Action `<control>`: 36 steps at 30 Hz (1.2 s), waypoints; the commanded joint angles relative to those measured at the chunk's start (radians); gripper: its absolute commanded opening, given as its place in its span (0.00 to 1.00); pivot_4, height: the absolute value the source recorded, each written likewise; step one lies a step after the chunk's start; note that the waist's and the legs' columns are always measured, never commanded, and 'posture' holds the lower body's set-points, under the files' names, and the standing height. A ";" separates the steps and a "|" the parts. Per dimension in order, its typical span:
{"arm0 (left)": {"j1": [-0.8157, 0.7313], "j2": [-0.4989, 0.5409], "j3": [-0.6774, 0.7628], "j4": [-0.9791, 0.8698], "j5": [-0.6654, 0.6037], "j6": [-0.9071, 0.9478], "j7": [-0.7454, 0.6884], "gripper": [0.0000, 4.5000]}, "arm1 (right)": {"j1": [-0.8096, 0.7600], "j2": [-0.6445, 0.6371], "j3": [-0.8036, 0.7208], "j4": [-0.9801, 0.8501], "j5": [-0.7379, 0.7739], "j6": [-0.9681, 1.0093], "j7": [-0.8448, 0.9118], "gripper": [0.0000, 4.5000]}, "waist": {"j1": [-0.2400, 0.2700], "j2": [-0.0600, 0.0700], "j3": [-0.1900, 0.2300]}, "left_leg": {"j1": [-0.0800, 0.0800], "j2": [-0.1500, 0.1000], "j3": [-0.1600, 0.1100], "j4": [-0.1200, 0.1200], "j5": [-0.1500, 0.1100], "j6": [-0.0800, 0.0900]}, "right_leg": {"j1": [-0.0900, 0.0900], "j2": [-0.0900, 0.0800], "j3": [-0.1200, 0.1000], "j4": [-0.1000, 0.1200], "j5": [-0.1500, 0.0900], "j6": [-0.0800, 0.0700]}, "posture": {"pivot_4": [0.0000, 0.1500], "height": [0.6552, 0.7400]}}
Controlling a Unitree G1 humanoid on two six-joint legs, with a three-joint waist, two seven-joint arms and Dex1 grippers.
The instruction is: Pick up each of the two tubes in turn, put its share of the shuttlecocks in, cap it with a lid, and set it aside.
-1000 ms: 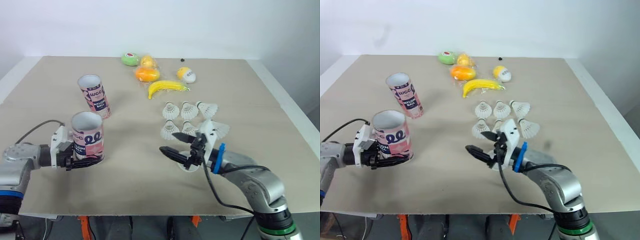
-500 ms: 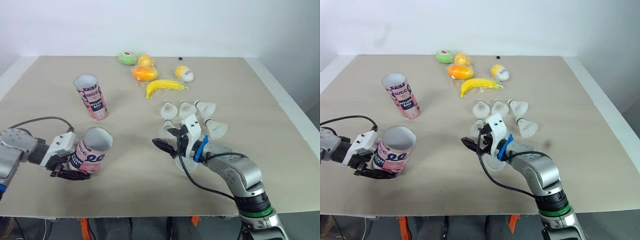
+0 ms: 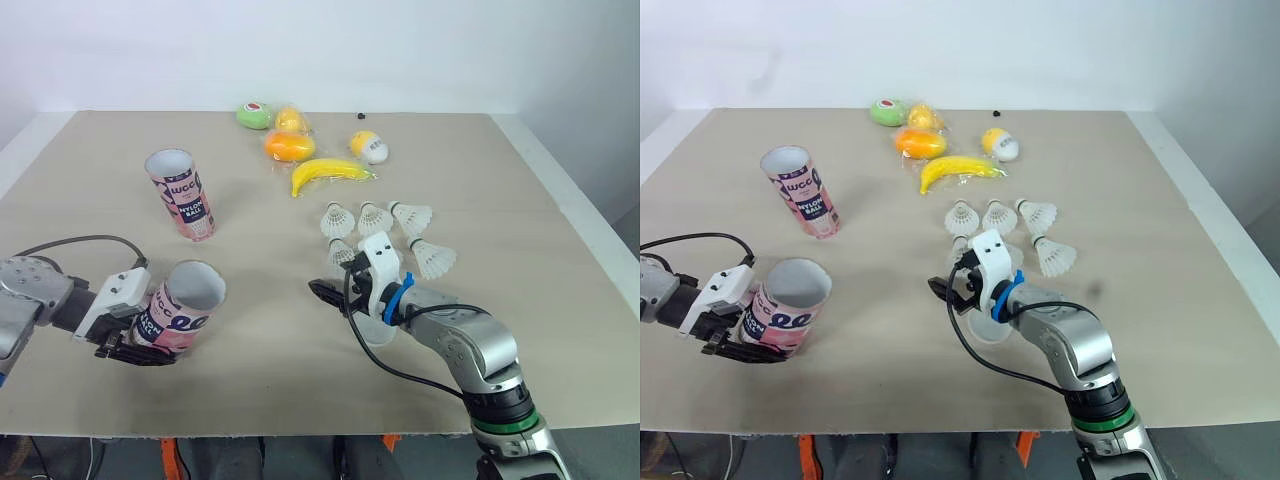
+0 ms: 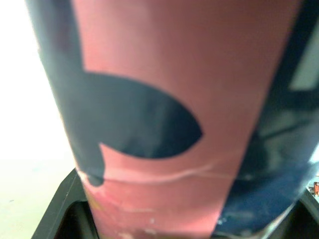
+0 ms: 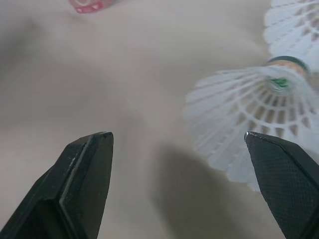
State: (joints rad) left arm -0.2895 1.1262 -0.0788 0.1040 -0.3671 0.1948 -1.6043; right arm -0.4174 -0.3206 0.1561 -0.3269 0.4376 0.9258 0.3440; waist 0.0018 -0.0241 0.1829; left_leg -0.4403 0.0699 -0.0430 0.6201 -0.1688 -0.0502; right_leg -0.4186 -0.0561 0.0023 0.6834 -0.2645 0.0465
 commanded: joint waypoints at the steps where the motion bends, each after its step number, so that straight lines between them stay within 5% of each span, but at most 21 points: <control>1: 0.019 -0.002 -0.004 -0.024 0.000 0.007 -0.010 0.62 | -0.033 -0.013 -0.002 -0.039 -0.032 -0.002 -0.011 1.00 | 0.000 0.000 0.000 | 0.000 0.000 0.000 0.000 0.000 0.000 | 0.000 0.000 0.000 0.000 0.000 0.000 | 1.00 0.41; 14: 0.012 -0.051 -0.010 -0.058 -0.007 0.040 -0.006 0.62 | -0.026 -0.007 -0.003 -0.057 -0.088 0.028 -0.062 1.00 | 0.003 0.001 0.000 | 0.000 0.000 0.000 0.002 0.000 0.000 | 0.001 0.000 0.000 0.000 0.001 0.001 | 1.00 0.41; 16: 0.012 -0.055 -0.009 -0.065 -0.007 0.048 -0.008 0.62 | -0.031 0.002 -0.013 -0.052 -0.095 0.027 -0.071 0.89 | 0.003 0.000 0.000 | 0.000 0.000 0.000 0.003 0.000 0.000 | 0.001 -0.001 0.000 0.000 0.001 0.001 | 1.00 0.41; 17: 0.012 -0.055 -0.010 -0.067 -0.006 0.050 -0.009 0.62 | -0.034 0.004 -0.015 -0.050 -0.099 0.023 -0.074 0.75 | 0.003 0.000 0.000 | 0.000 0.000 0.000 0.003 0.000 0.000 | 0.001 -0.001 0.000 0.000 0.002 0.001 | 1.00 0.41; 20: 0.012 -0.056 -0.009 -0.075 -0.005 0.058 -0.010 0.62 | -0.035 0.010 -0.016 -0.057 -0.101 0.018 -0.069 0.62 | 0.003 0.000 0.000 | 0.000 0.000 0.000 0.003 0.000 0.000 | 0.001 0.000 0.000 0.000 0.002 0.001 | 1.00 0.41; 26: 0.011 -0.063 -0.013 -0.080 -0.007 0.063 -0.010 0.62 | -0.026 0.002 -0.014 -0.103 -0.078 0.026 -0.026 0.01 | 0.003 0.001 0.000 | 0.000 0.000 0.000 0.003 0.000 0.000 | 0.001 0.000 0.000 0.000 0.002 0.001 | 1.00 0.41; 36: -0.008 -0.085 -0.027 -0.062 0.004 0.055 -0.010 0.62 | -0.010 -0.050 -0.019 -0.198 0.007 0.025 0.100 0.01 | 0.003 0.001 0.000 | 0.000 0.000 0.000 0.003 0.000 0.000 | 0.002 0.000 0.000 0.000 0.002 0.001 | 1.00 0.41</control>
State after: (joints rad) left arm -0.2928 1.0476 -0.0833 0.0492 -0.3710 0.2486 -1.6158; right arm -0.4281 -0.3565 0.1548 -0.4589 0.4195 0.9688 0.4125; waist 0.0046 -0.0235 0.1826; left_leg -0.4404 0.0698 -0.0431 0.6238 -0.1687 -0.0500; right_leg -0.4169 -0.0565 0.0025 0.6835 -0.2625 0.0479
